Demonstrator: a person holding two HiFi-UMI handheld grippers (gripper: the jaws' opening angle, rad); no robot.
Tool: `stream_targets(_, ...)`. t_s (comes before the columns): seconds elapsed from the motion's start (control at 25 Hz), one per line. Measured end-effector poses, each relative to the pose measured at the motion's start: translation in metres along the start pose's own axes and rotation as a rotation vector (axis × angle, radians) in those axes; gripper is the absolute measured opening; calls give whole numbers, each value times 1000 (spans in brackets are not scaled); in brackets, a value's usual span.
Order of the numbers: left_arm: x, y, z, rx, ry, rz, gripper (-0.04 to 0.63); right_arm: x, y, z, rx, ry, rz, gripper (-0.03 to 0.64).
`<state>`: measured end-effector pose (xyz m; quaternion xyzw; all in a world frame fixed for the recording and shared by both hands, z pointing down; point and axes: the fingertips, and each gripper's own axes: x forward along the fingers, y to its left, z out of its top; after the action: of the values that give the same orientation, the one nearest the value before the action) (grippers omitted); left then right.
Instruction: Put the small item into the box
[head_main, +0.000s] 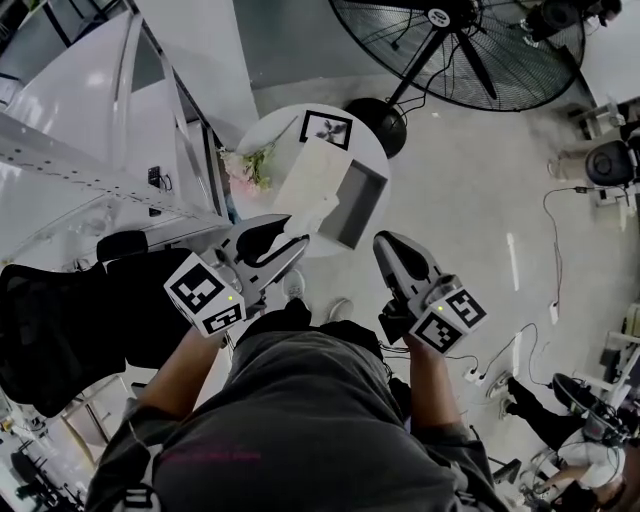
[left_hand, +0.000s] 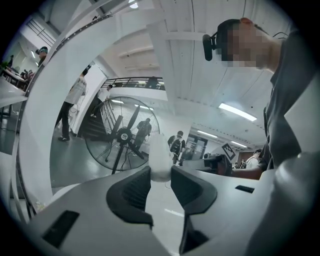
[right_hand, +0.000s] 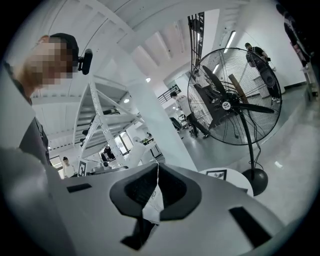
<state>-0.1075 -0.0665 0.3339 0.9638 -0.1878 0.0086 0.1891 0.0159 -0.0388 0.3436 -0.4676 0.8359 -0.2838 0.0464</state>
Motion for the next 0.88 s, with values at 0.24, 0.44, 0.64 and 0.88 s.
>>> stream_targets(0.24,3,14,-9,-16,8,6,133,9,-6,-3,4,9,-10,23)
stream_targets(0.44,15,26,-17,-22,30,22,133,17,-22,-1,18,14,-12,23)
stream_targets(0.64,36,40,-31,-31,61,40,133,27,-46,1,33,24,-9,23)
stream_targets(0.88,71,58,-54,-48,107,64,133,36,-84,2,67,66,-3,23)
